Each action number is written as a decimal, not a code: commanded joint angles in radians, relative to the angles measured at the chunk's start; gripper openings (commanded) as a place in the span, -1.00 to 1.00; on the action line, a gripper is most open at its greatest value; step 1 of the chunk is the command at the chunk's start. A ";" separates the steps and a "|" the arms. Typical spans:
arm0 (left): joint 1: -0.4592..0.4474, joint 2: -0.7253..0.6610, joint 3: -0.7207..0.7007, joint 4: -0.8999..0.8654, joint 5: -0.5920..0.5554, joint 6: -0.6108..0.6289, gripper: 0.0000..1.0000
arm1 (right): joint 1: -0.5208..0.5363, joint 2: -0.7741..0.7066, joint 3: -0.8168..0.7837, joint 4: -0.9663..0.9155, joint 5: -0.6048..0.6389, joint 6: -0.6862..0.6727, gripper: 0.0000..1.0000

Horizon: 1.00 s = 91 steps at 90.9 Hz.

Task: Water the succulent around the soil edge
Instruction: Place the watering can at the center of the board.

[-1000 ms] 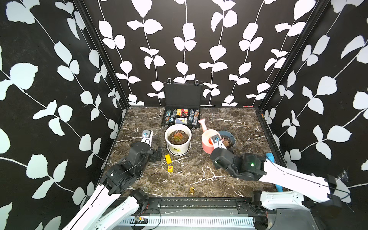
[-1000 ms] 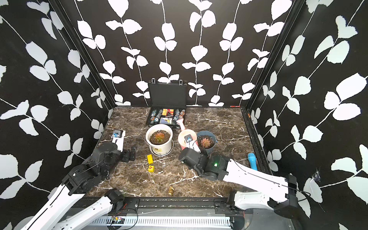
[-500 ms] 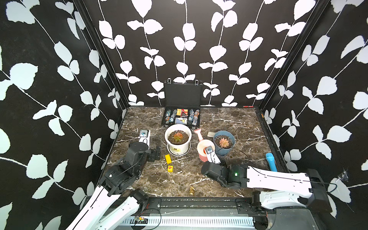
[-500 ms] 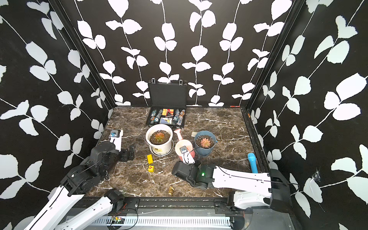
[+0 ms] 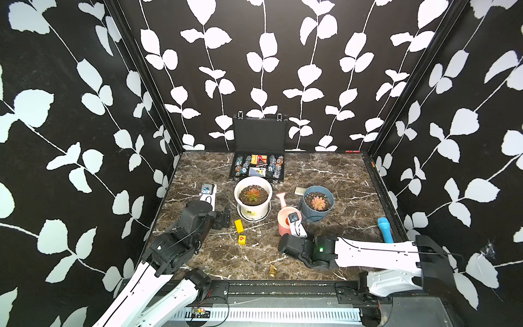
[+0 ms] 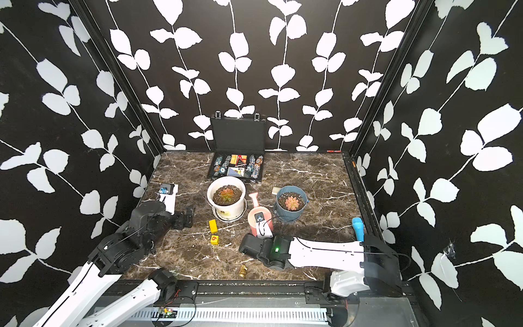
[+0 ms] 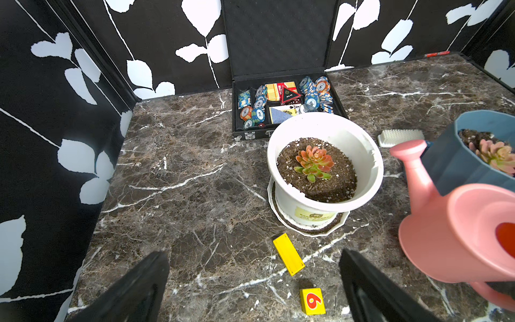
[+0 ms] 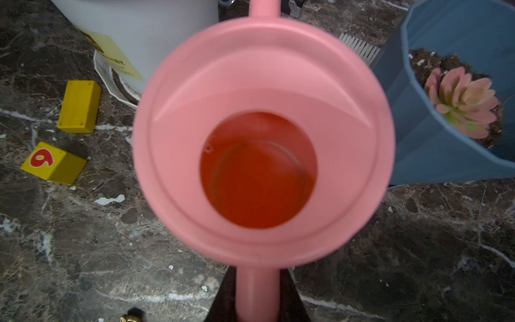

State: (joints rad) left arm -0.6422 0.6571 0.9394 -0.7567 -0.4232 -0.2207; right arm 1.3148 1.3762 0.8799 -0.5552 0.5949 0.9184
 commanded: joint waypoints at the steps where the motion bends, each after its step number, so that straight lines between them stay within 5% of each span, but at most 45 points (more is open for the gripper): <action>1: 0.009 0.000 -0.010 0.020 0.013 -0.003 0.97 | 0.010 0.030 -0.010 0.053 -0.018 0.059 -1.00; 24: 0.010 0.005 -0.012 0.021 0.028 -0.003 0.97 | 0.014 0.072 -0.032 0.106 -0.014 0.058 -0.91; 51: 0.011 0.009 -0.014 0.030 0.063 0.002 0.97 | 0.016 0.071 -0.089 0.175 0.008 0.074 -0.08; 91: 0.012 -0.015 -0.022 0.053 0.115 0.018 0.98 | 0.044 -0.042 -0.111 0.187 0.100 -0.022 0.53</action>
State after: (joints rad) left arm -0.6376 0.6598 0.9310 -0.7338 -0.3286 -0.2161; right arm 1.3392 1.4044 0.7822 -0.3798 0.6167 0.9573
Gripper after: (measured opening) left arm 0.988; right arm 0.758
